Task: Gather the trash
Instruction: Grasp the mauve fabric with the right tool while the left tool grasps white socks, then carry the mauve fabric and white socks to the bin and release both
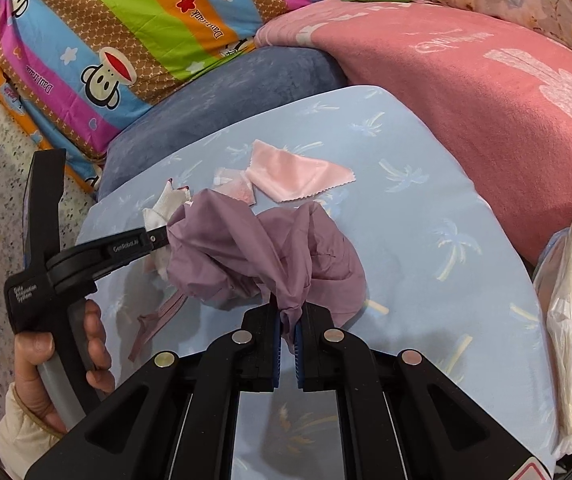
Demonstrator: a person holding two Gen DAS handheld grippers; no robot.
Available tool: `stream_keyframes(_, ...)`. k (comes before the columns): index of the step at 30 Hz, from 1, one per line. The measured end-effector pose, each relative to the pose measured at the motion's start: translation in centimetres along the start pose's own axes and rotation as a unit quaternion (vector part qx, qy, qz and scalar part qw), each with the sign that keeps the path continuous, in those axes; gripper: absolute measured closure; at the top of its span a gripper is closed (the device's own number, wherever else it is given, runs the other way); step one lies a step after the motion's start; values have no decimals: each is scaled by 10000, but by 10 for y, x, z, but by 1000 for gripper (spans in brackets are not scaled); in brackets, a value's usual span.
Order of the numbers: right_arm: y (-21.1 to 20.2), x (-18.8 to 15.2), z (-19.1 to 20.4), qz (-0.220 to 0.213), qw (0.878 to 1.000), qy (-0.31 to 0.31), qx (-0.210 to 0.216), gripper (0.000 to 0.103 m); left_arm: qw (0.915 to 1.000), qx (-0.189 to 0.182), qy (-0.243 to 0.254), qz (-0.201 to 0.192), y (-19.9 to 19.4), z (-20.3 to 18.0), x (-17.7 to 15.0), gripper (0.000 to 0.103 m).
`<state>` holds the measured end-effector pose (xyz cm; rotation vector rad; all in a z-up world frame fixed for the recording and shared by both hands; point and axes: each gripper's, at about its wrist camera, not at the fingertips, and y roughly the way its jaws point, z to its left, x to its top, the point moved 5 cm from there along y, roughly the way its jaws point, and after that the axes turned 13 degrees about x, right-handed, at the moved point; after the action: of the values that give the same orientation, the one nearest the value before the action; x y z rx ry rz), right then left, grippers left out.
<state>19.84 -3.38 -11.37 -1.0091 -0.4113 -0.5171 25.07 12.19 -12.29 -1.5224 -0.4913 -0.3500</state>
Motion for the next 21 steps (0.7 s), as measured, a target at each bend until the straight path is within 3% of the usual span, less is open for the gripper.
stream_keyframes(9,-46,7,14,-402,9991,-74,135,98,9991,-196,11,-386,-55,-7,-8,94)
stream_keyframes(21,-132,12,4,-1082,9941,8,96,98,9939,-564,374,-866,-125,-51,-24,94)
